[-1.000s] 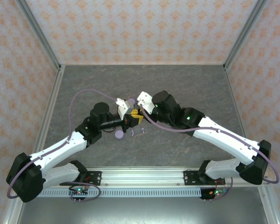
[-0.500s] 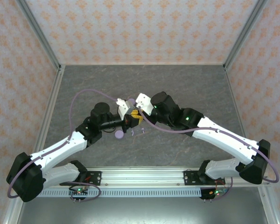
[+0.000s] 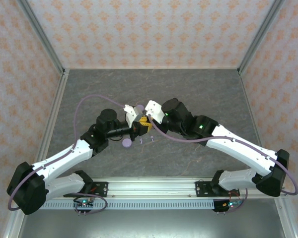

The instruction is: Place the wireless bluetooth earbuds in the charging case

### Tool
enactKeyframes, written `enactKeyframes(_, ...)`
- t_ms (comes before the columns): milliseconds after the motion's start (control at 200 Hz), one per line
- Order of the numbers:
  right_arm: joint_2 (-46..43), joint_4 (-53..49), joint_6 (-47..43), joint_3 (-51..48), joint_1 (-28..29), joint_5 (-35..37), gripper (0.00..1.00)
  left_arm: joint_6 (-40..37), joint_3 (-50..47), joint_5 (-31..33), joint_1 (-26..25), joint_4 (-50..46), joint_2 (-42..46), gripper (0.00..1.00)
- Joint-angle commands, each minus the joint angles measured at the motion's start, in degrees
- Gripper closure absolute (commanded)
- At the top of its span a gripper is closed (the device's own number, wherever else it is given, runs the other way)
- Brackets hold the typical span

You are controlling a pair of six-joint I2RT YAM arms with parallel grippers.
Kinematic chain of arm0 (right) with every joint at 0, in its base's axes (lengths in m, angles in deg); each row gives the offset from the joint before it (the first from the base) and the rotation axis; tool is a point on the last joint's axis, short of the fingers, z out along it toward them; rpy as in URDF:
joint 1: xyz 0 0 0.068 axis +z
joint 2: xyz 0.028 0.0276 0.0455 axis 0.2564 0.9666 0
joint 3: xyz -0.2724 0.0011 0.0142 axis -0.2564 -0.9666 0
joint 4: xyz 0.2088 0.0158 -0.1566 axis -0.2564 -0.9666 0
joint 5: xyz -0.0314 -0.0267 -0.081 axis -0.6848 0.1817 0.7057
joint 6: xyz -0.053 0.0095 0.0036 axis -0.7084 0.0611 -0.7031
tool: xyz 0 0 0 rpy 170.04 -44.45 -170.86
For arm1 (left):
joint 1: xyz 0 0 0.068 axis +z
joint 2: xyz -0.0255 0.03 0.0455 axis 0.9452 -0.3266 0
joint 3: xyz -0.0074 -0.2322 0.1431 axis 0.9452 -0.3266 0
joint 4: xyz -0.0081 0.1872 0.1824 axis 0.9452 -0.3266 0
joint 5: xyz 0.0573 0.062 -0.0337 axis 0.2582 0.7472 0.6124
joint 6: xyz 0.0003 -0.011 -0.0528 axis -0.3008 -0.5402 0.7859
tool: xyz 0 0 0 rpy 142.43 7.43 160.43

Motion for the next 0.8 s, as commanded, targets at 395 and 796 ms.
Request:
enactKeyframes(395,-1.39,1.81,-1.01,-2.50,0.46,-2.06,0.81,0.65,1.97,-1.34,-0.46,3.47,-0.14,1.00)
enactKeyframes(796,-2.49,3.99,-3.16,-4.83,0.48,-0.67,0.81,2.35,1.15,-1.08,-0.46,5.47,1.24,1.00)
